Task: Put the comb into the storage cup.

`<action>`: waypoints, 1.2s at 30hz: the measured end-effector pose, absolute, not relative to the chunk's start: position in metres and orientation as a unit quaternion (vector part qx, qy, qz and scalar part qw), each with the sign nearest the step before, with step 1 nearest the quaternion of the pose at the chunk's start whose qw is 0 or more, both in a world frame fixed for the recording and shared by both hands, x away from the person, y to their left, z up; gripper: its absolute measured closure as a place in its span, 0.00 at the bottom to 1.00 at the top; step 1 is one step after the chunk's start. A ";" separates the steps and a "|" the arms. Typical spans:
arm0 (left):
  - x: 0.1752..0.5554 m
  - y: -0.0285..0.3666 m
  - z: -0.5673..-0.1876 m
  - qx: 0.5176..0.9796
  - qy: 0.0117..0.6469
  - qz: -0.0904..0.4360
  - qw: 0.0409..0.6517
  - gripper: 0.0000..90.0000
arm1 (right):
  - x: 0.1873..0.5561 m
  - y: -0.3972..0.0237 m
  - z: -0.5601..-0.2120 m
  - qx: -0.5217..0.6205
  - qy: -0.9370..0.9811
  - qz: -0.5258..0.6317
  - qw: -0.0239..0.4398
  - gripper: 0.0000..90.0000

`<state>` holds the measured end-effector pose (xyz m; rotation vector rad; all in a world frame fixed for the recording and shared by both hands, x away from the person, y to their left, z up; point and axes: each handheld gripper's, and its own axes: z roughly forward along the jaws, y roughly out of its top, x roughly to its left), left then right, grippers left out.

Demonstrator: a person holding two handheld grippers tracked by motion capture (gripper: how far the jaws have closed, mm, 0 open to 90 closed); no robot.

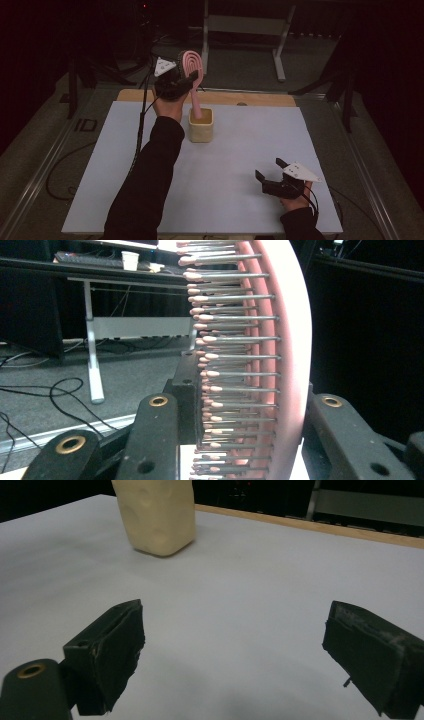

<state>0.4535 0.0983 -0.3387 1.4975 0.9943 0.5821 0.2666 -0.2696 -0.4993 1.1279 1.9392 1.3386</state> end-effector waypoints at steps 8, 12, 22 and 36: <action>0.453 0.096 -0.341 0.644 0.426 0.248 0.585 0.71 | 0.267 -0.269 -0.499 0.416 0.717 0.495 0.261 0.11; 0.453 0.094 -0.342 0.643 0.427 0.246 0.587 0.71 | 0.267 -0.269 -0.499 0.417 0.717 0.495 0.260 0.11; 0.453 0.091 -0.344 0.645 0.425 0.244 0.586 0.71 | 0.267 -0.269 -0.499 0.416 0.717 0.496 0.261 0.11; 0.454 0.085 -0.348 0.648 0.425 0.237 0.586 0.71 | 0.267 -0.269 -0.500 0.416 0.717 0.495 0.260 0.11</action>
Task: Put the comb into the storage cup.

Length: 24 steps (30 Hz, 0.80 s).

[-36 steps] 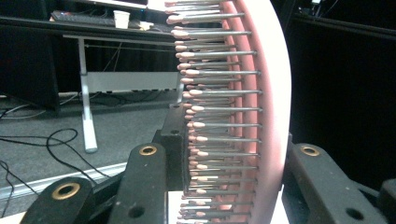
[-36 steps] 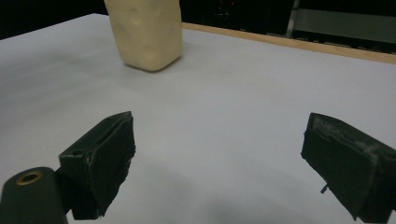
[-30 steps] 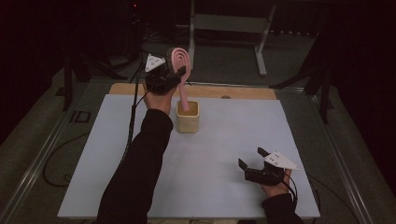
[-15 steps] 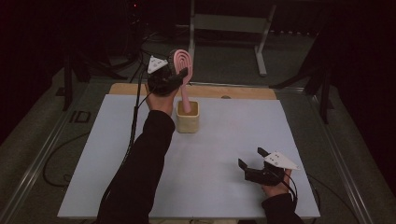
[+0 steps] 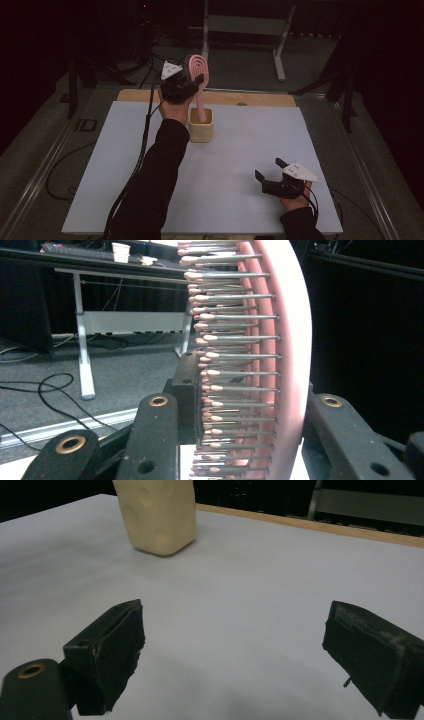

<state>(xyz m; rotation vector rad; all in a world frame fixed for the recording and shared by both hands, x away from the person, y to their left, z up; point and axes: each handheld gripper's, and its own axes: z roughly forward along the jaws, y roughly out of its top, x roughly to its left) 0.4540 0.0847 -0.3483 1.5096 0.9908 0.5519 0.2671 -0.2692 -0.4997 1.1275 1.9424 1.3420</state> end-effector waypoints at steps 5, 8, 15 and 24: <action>0.454 0.083 -0.350 0.649 0.425 0.236 0.586 0.71 | 0.267 -0.269 -0.500 0.418 0.716 0.495 0.260 0.11; 0.454 0.081 -0.351 0.649 0.425 0.234 0.586 0.71 | 0.268 -0.269 -0.500 0.417 0.716 0.495 0.261 0.11; 0.454 0.079 -0.353 0.652 0.423 0.233 0.585 0.71 | 0.267 -0.269 -0.500 0.417 0.716 0.495 0.260 0.11; 0.453 0.075 -0.357 0.659 0.421 0.235 0.578 0.71 | 0.268 -0.270 -0.500 0.416 0.717 0.495 0.260 0.11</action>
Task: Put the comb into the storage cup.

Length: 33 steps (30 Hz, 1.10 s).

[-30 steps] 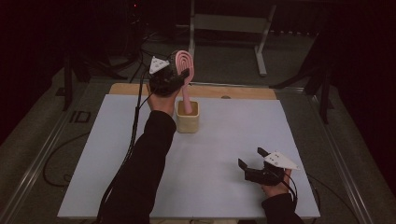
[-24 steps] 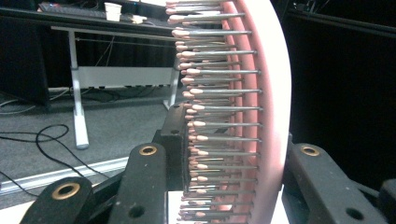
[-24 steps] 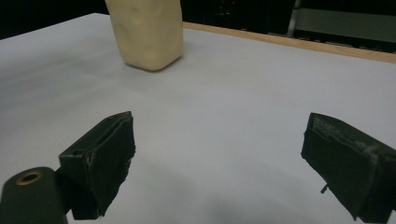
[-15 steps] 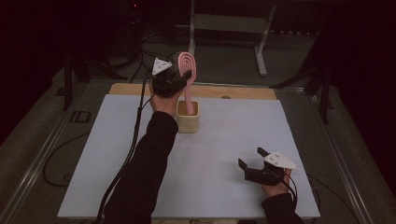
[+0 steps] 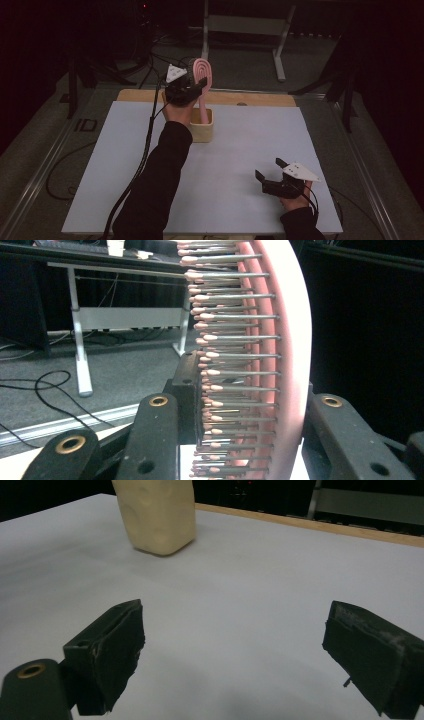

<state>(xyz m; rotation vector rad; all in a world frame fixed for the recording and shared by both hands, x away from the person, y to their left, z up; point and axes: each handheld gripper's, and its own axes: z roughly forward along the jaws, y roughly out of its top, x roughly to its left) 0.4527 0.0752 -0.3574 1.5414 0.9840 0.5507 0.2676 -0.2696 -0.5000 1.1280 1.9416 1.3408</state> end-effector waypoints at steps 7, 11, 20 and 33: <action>0.452 0.074 -0.362 0.661 0.421 0.236 0.575 0.71 | 0.268 -0.270 -0.500 0.416 0.717 0.495 0.260 0.11; 0.452 0.073 -0.364 0.663 0.421 0.235 0.573 0.71 | 0.268 -0.269 -0.500 0.416 0.717 0.495 0.260 0.11; 0.452 0.072 -0.368 0.664 0.421 0.233 0.572 0.71 | 0.268 -0.269 -0.500 0.416 0.718 0.495 0.259 0.11; 0.452 0.071 -0.371 0.663 0.424 0.232 0.572 0.71 | 0.268 -0.269 -0.501 0.416 0.719 0.493 0.258 0.11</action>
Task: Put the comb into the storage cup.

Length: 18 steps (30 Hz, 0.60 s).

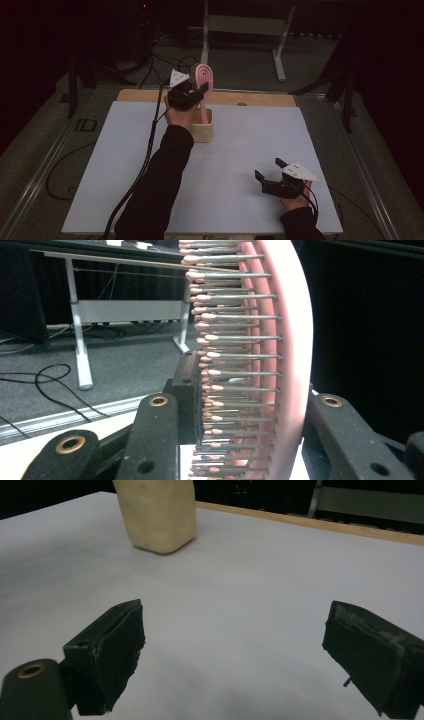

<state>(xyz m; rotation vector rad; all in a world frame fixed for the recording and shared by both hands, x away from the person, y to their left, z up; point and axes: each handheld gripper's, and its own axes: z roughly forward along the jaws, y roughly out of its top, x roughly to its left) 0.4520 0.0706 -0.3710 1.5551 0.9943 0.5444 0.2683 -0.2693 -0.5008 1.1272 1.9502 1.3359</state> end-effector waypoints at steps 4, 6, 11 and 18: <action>0.452 0.070 -0.373 0.663 0.425 0.232 0.572 0.71 | 0.268 -0.269 -0.501 0.416 0.719 0.493 0.258 0.11; 0.452 0.069 -0.374 0.664 0.425 0.231 0.571 0.71 | 0.268 -0.269 -0.501 0.416 0.719 0.493 0.258 0.11; 0.452 0.067 -0.377 0.666 0.424 0.231 0.569 0.71 | 0.269 -0.269 -0.501 0.416 0.719 0.493 0.258 0.11; 0.452 0.065 -0.380 0.670 0.423 0.230 0.564 0.71 | 0.269 -0.269 -0.501 0.416 0.719 0.493 0.259 0.11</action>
